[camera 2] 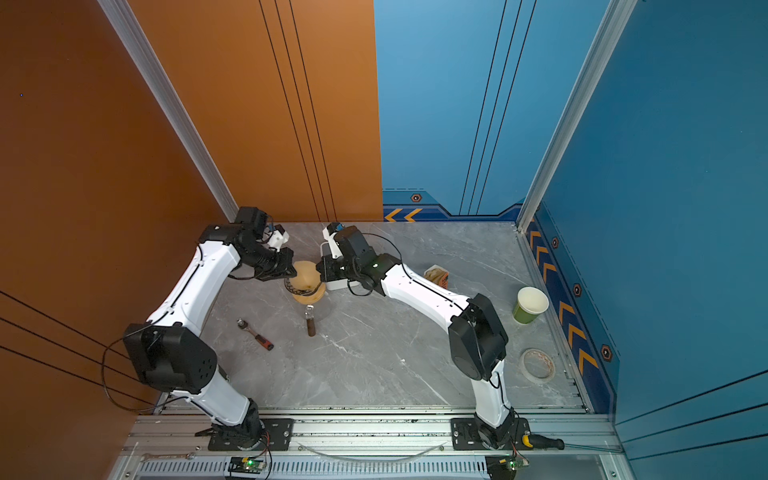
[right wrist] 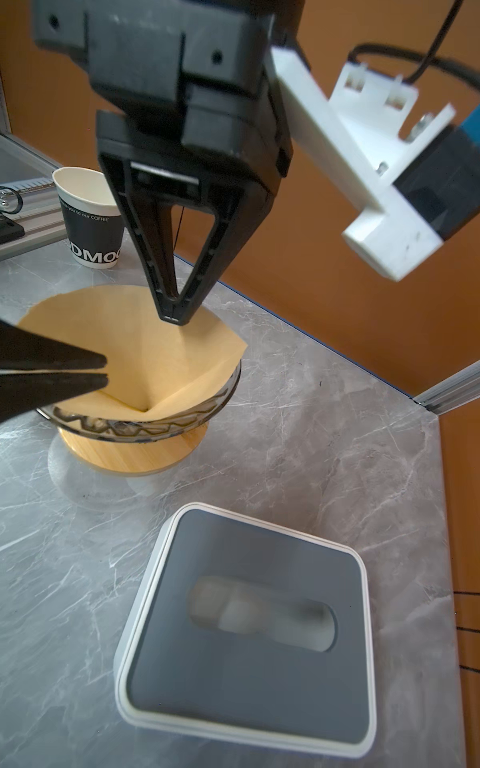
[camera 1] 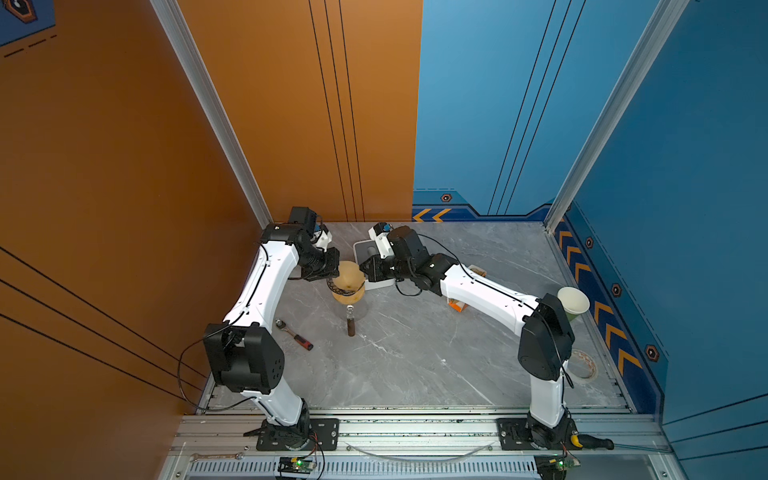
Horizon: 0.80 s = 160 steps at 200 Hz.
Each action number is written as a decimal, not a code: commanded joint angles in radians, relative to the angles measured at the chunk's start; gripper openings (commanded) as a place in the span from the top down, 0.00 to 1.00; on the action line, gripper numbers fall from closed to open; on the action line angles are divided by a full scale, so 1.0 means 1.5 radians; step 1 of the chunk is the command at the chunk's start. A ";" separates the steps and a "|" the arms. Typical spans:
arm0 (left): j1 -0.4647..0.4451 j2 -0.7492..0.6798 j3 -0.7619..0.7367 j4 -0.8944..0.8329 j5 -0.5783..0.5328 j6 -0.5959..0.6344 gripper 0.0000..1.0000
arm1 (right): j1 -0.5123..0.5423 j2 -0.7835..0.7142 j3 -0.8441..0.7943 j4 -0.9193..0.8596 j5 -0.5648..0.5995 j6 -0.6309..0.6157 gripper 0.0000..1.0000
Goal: Place the coffee filter in the dripper
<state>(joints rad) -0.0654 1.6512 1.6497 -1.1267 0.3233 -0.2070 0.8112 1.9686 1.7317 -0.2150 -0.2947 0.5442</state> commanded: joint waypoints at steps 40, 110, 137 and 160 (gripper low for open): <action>0.005 -0.009 -0.018 0.001 -0.032 -0.004 1.00 | -0.008 0.042 0.031 0.005 -0.028 0.013 1.00; 0.012 -0.012 -0.055 0.005 -0.073 -0.008 1.00 | -0.004 0.042 0.030 0.005 -0.031 0.011 1.00; 0.013 -0.013 -0.056 0.008 -0.075 -0.010 1.00 | -0.002 0.044 0.029 0.005 -0.030 0.010 1.00; 0.013 -0.011 -0.057 0.009 -0.074 -0.012 1.00 | 0.000 0.047 0.028 0.002 -0.026 0.008 1.00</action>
<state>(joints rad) -0.0578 1.6512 1.5837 -1.1130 0.2436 -0.2108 0.8062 2.0323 1.7504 -0.2077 -0.3374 0.5518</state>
